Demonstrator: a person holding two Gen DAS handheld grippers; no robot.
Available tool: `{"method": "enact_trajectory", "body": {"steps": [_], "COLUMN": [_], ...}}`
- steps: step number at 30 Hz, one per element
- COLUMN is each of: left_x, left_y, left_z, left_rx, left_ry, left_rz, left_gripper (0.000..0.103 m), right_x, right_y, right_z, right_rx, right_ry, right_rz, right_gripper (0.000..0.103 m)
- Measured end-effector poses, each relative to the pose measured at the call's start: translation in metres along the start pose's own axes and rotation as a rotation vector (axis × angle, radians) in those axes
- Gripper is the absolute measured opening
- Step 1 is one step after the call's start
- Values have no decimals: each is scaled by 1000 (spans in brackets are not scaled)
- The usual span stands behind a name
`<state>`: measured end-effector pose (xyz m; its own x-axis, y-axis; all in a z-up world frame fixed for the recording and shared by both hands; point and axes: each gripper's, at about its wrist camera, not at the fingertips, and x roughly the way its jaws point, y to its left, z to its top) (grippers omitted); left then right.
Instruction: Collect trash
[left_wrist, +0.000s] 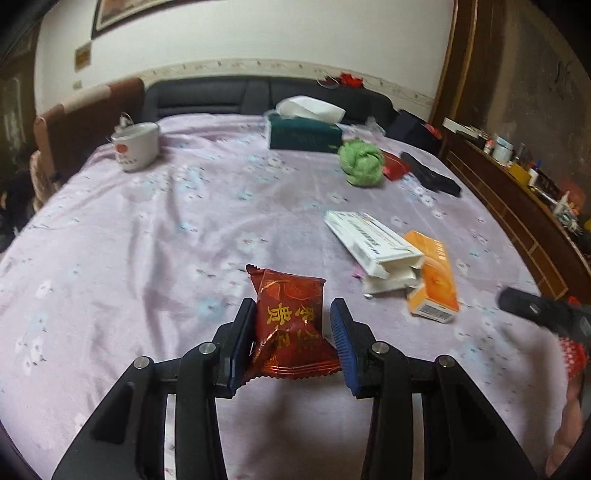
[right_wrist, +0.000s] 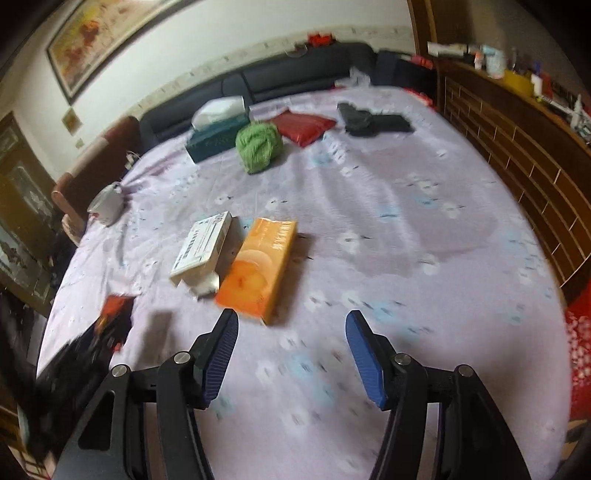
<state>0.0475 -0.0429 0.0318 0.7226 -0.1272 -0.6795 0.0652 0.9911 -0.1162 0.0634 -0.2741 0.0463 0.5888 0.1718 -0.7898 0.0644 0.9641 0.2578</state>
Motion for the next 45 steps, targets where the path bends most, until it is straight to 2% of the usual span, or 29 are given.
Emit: {"method": "enact_trajectory", "body": {"steps": [4, 8, 10, 17, 19, 20, 21, 27, 32, 40, 45], "left_x": [9, 12, 12, 15, 15, 16, 16, 17, 14, 13, 13], "left_y": [6, 14, 19, 19, 19, 20, 20, 16, 11, 6, 2], "left_z": [-3, -2, -2, -2, -2, -2, -2, -2, -2, -3, -4], "left_rx": [-22, -49, -64, -64, -62, -64, -66, -47, -25, 1, 22], "left_ry": [13, 19, 19, 29, 28, 30, 31, 26, 1, -15, -12], "left_rz": [-9, -21, -25, -35, -30, -27, -26, -11, 18, 59, 58], "left_gripper": [40, 40, 40, 40, 40, 40, 40, 40, 40, 40, 40], "right_x": [38, 66, 73, 86, 82, 81, 77, 41, 28, 34, 32], "right_y": [16, 29, 35, 51, 53, 53, 51, 39, 31, 38, 42], "right_z": [25, 35, 36, 24, 20, 19, 18, 1, -16, -25, -27], "right_rx": [30, 10, -1, -66, -93, -98, -93, -103, -112, -171, -186], "right_ry": [34, 76, 74, 110, 83, 78, 66, -98, -192, -169, -179], "right_rz": [-51, -122, -118, -104, -117, -115, -106, -103, -71, -50, -45], "right_gripper": [64, 64, 68, 68, 45, 29, 24, 24, 24, 24, 24]}}
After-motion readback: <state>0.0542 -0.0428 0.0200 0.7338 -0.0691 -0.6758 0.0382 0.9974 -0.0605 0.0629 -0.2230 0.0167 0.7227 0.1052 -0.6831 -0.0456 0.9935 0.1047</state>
